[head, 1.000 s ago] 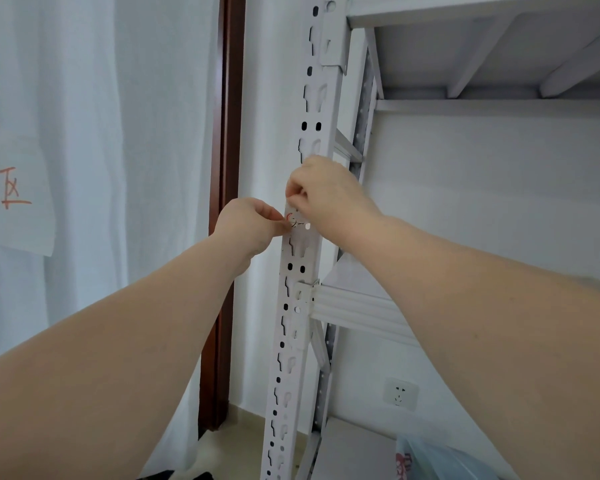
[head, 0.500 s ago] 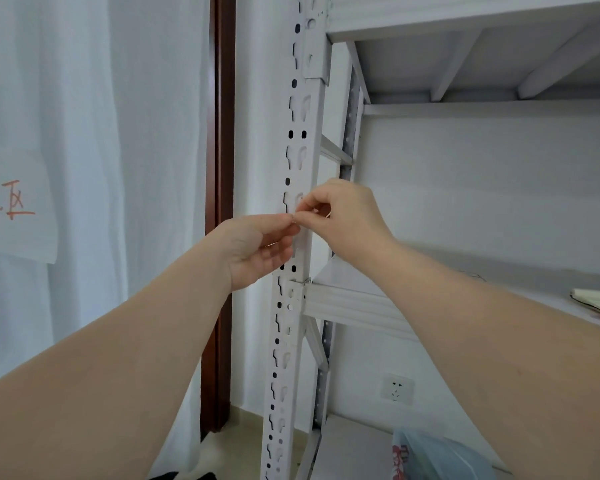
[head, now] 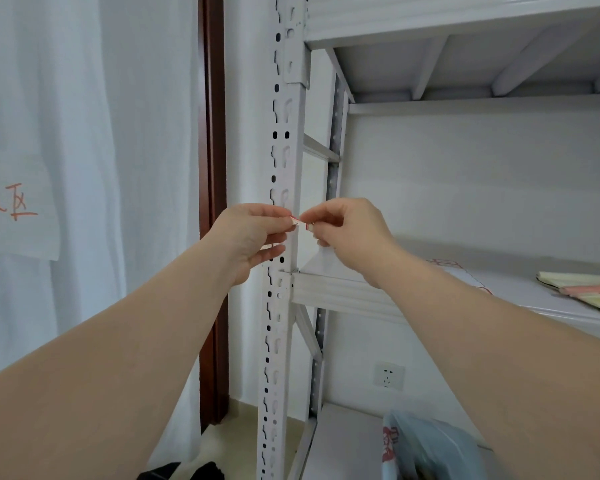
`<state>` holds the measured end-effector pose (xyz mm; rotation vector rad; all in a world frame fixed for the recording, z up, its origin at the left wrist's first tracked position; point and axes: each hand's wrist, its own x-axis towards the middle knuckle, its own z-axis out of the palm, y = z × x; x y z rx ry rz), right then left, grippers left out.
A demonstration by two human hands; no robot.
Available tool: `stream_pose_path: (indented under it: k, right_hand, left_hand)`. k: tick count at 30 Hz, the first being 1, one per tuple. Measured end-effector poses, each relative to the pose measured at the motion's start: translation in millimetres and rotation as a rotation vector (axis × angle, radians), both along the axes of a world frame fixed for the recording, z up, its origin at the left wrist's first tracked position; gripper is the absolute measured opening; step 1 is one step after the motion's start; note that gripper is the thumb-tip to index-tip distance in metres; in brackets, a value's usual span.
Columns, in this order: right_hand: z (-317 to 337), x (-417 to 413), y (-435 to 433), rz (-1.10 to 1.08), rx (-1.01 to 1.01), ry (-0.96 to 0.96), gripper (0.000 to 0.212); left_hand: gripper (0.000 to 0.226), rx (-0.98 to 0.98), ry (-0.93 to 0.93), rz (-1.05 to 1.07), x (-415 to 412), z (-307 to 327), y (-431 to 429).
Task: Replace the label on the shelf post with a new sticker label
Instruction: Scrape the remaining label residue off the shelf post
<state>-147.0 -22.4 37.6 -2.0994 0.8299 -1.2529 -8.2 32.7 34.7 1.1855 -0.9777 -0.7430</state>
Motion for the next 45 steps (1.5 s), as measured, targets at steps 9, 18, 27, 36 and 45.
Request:
stream_pose_path:
  k: [9, 18, 27, 36, 45]
  right_hand:
    - [-2.3, -5.6, 13.4, 0.104, 0.153, -0.063, 0.023]
    - [0.0, -4.6, 18.9, 0.106, 0.178, -0.045, 0.021]
    - [4.2, -4.2, 22.5, 0.09, 0.296, -0.141, 0.014]
    - [4.8, 4.2, 21.5, -0.013, 0.242, -0.063, 0.011]
    - [3.3, 16.0, 11.4, -0.142, 0.124, -0.058, 0.018]
  left_hand:
    - [0.011, 0.026, -0.106, -0.076, -13.3, -0.7, 8.3]
    - [0.01, -0.055, -0.18, 0.055, -15.7, 2.5, 11.9]
    - [0.017, -0.143, -0.288, 0.119, -24.0, 3.2, 17.2]
    - [0.018, -0.126, -0.486, 0.24, -18.4, 1.0, 14.9]
    - [0.012, -0.113, -0.434, 0.44, 8.6, -0.2, 6.1]
